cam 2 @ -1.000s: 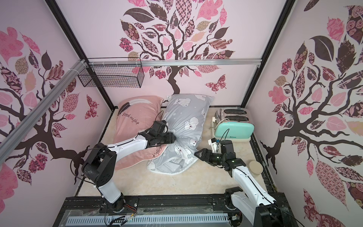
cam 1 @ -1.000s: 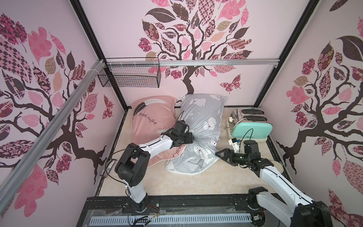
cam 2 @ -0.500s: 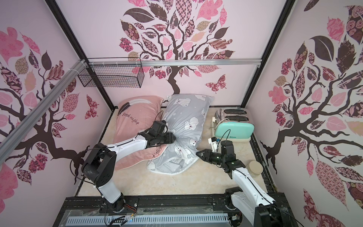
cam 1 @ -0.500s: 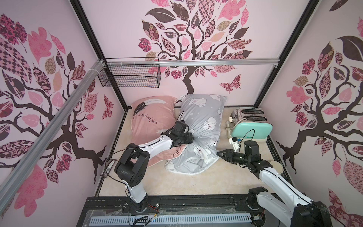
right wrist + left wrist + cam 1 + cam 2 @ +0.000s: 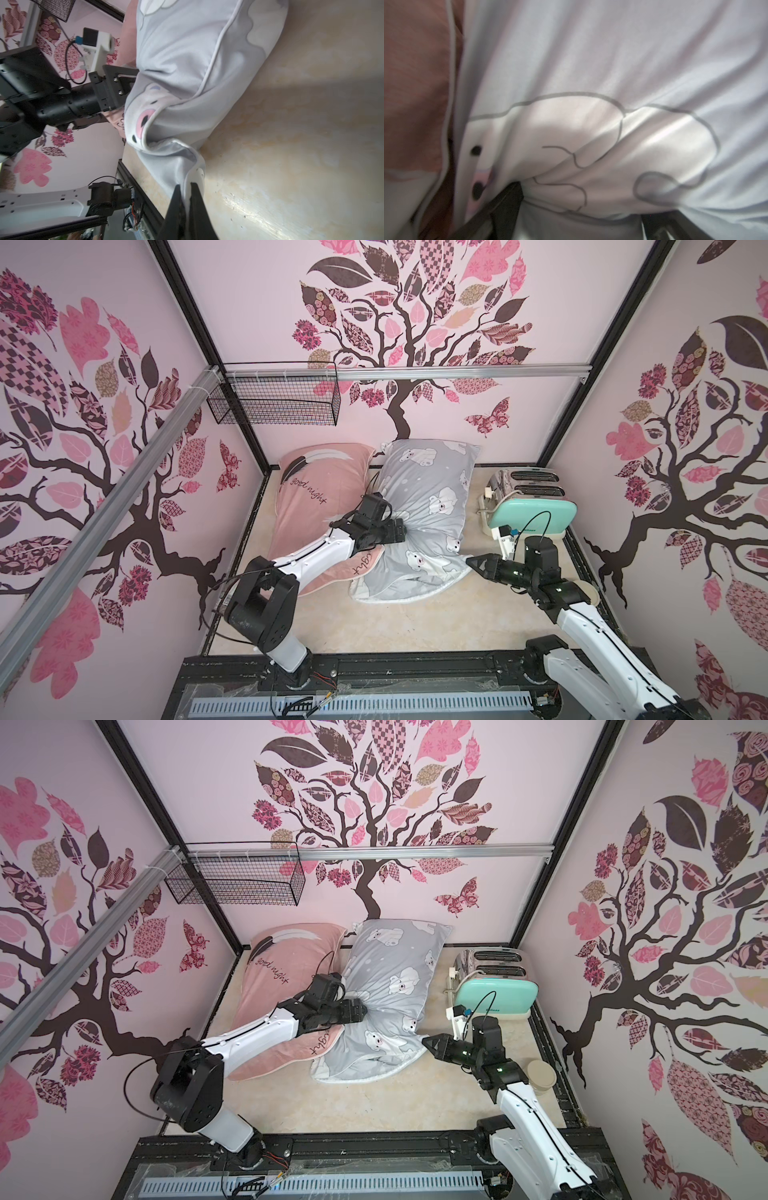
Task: Zip up pillowcases
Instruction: Pick up the pillowcase from the center of the board.
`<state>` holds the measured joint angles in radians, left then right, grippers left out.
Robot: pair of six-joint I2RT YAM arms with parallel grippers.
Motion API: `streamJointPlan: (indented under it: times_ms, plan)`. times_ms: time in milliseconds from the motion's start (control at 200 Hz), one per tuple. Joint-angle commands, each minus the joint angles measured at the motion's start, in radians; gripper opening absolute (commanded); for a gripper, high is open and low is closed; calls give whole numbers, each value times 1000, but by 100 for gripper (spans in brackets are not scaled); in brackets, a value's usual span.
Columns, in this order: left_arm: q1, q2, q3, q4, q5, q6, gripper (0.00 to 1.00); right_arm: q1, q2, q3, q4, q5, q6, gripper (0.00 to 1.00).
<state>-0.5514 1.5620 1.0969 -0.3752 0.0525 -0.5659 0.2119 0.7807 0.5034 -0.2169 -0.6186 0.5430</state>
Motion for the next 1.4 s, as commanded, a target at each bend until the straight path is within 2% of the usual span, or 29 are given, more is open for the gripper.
streamJointPlan:
  times_ms: [0, 165, 235, 295, 355, 475, 540, 640, 725, 855, 1055, 1215, 1396]
  plan:
    - [43, -124, -9, -145, -146, 7, 98, 133, -30, 113, -174, 269, -83, 0]
    - [24, -328, -47, -236, -147, -1, 98, 489, 67, 206, -259, 730, -59, 0]
    - [-2, -370, -63, -253, -145, -13, 95, 570, 172, 218, -277, 827, -45, 0]
    - [-56, -375, -63, -274, -141, -31, 89, 572, 243, 230, -284, 803, -37, 0]
    - [-131, -366, -82, -269, -117, -77, 80, 570, 232, 206, -220, 763, -27, 0]
    - [-252, -344, -251, 23, 38, -237, 60, 556, 147, 165, -121, 678, -19, 0]
    - [-316, -298, -269, 84, 36, -277, 50, 554, 143, 175, -139, 631, -35, 0]
    - [-383, -243, -264, 162, 56, -320, 42, 549, 133, 162, -145, 590, -39, 0]
    - [-410, -220, -300, 322, 119, -400, 40, 516, 112, 140, -131, 518, -25, 0]
    - [-429, -195, -327, 465, 127, -489, 36, 439, 71, 99, -69, 364, 13, 0]
    - [-438, -114, -345, 672, 177, -595, 33, 430, 60, 53, 13, 270, 72, 0]
    - [-447, -71, -339, 694, 177, -607, 33, 426, 48, 40, 34, 261, 96, 0]
    - [-454, -101, -381, 706, 160, -626, 25, 381, 28, 14, 47, 257, 160, 0]
